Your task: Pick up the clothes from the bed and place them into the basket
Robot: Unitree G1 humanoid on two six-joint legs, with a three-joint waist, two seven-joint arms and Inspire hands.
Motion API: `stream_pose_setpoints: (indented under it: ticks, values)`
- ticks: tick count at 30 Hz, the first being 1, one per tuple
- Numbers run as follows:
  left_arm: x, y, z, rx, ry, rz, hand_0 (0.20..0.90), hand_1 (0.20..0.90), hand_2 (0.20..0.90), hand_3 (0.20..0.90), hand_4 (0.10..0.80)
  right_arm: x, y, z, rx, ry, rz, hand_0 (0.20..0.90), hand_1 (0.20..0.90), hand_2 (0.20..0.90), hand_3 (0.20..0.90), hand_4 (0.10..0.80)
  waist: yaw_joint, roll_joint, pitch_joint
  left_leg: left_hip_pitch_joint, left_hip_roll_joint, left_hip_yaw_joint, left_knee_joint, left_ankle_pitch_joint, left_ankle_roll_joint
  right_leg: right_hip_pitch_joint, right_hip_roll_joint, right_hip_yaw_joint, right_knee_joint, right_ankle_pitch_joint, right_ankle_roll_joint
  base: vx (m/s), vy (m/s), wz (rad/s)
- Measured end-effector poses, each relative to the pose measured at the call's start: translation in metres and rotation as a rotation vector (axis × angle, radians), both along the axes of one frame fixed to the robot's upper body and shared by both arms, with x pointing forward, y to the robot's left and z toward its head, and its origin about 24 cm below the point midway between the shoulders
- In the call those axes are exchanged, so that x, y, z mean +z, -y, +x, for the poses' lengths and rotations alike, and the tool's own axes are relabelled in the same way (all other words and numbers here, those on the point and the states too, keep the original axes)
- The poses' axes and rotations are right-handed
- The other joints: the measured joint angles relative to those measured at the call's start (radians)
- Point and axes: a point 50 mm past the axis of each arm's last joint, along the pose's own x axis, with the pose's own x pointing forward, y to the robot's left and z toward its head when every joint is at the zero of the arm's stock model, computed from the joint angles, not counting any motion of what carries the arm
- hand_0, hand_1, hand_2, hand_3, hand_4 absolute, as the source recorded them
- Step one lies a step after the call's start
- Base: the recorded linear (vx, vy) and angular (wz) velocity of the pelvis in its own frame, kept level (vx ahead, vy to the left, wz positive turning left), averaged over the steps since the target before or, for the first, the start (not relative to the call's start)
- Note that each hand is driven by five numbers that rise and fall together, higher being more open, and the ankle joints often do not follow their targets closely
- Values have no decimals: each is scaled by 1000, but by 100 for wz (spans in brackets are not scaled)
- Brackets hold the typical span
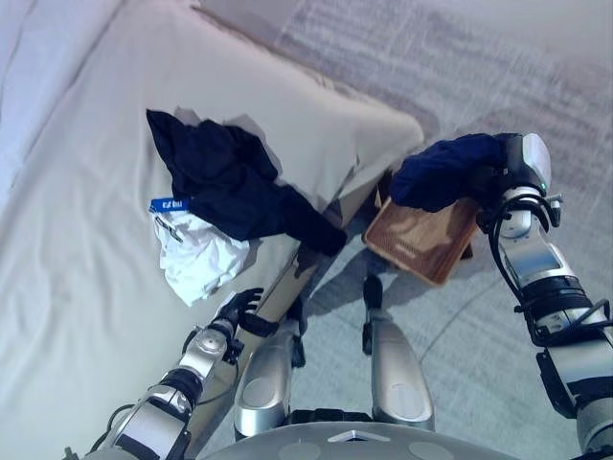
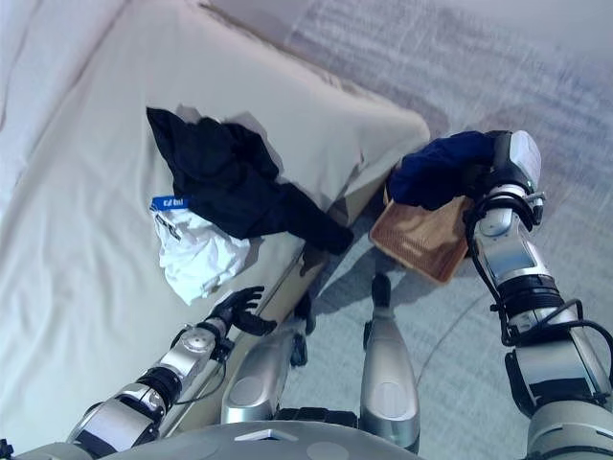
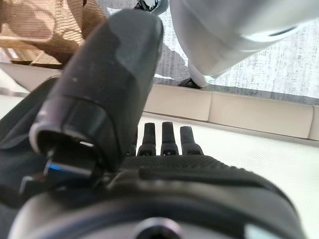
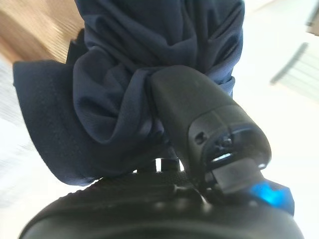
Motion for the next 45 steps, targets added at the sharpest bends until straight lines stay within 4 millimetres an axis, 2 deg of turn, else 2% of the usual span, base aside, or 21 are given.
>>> stream_pose_setpoints:
  ticks: [3, 5, 7, 8, 13, 22, 28, 31, 33, 35, 37, 38, 41, 45]
  values:
    - [8, 4, 8, -3, 50, -30, 900, 900, 900, 900, 800, -4, 9, 2, -75, -12, 3, 300, 300, 300, 200, 100, 11, 25, 21, -54, -3, 1, 23, 0, 0, -70, 1, 15, 51, 0, -2, -81, 5, -3]
    - [8, 4, 8, 9, 61, -43, 900, 900, 900, 900, 800, -10, 10, 3, -97, -34, 3, 300, 300, 300, 200, 100, 17, 29, 18, -75, -4, -2, 25, 0, 1, -102, 1, 20, 68, -5, -6, -56, 13, -7]
    - [13, 3, 12, 11, 100, -53, 900, 900, 900, 900, 800, -6, 10, 6, -121, -19, -20, 300, 300, 300, 200, 100, 15, 30, 18, -125, -6, -4, 24, 2, 4, -159, 0, 20, 84, -12, -8, -42, 4, 3]
    - [16, 5, 14, 8, 117, -57, 900, 900, 900, 900, 800, -3, 11, 7, -134, -12, -22, 900, 900, 900, 900, 800, 18, 30, 17, -154, -9, -5, 24, 6, 8, -192, -2, 20, 96, -12, -8, -54, -8, 11]
    - [25, 15, 21, -35, 164, -83, 900, 900, 900, 900, 800, 3, 16, 14, -183, -51, -51, 900, 900, 900, 900, 800, 52, 31, 17, -238, -22, -22, 24, 30, 1, -297, -15, 14, 155, -18, -18, -7, -4, 14]
    - [26, 13, 21, -63, 160, -62, 900, 900, 900, 900, 800, 25, 20, 20, -227, 5, -37, 900, 900, 900, 900, 800, 81, 33, 16, -259, -43, -67, 21, 43, -3, -306, -43, -19, 179, -35, -23, 24, 32, 18]
    - [24, 12, 19, -55, 148, -66, 900, 900, 900, 900, 800, 28, 15, 15, -224, 105, 7, 900, 900, 900, 900, 800, 66, 32, 16, -226, -34, -80, -18, 53, 8, -235, -33, -37, 89, -3, -12, 78, 78, 2]
    - [21, 10, 15, -21, 127, -82, 900, 900, 900, 900, 800, 28, 14, 0, -190, 186, -23, 900, 900, 900, 900, 800, 51, 30, 17, -139, -30, -82, -78, 66, 11, -131, -28, -52, 6, 27, 2, 92, 79, -2]
    - [19, 5, 12, 17, 116, -93, 900, 900, 900, 900, 800, 33, 3, -10, -110, 239, -86, 900, 900, 900, 900, 800, 29, 28, 18, -85, -31, -93, -106, 70, 15, -60, -28, -67, -42, 36, 9, 62, 79, 11]
    - [16, 0, 11, 60, 98, -105, 900, 900, 900, 900, 800, 47, -12, -14, 1, 273, -131, 900, 900, 900, 900, 800, 12, 27, 19, -44, -32, -94, -124, 71, 17, -3, -31, -78, -81, 50, 22, 91, 77, 8]
    - [15, -3, 11, 87, 92, -115, 900, 900, 900, 900, 800, 53, -26, -16, 108, 276, -158, 900, 900, 900, 900, 800, 3, 25, 20, -16, -31, -100, -125, 71, 17, 44, -31, -93, -108, 54, 23, 66, 56, 17]
    - [16, -5, 11, 102, 96, -120, 900, 900, 900, 900, 800, 58, -37, -14, 203, 264, -184, 900, 900, 900, 900, 800, 7, 22, 19, 5, -31, -112, -130, 71, 17, 78, -31, -108, -125, 54, 23, 86, 58, 24]
    - [17, -7, 12, 116, 105, -126, 900, 900, 900, 900, 800, 62, -48, -11, 308, 242, -222, 900, 900, 900, 900, 800, 25, 15, 18, 6, -27, -143, -133, 72, 17, 105, -30, -147, -143, 54, 23, 112, 80, 39]
    - [7, -4, 1, 123, 59, -131, 900, 900, 900, 900, 800, 52, -62, -4, 402, 145, -265, 900, 900, 900, 900, 800, 85, 3, 18, 25, -26, -204, -131, 79, 8, 175, -30, -211, -176, 54, 23, 107, 105, 42]
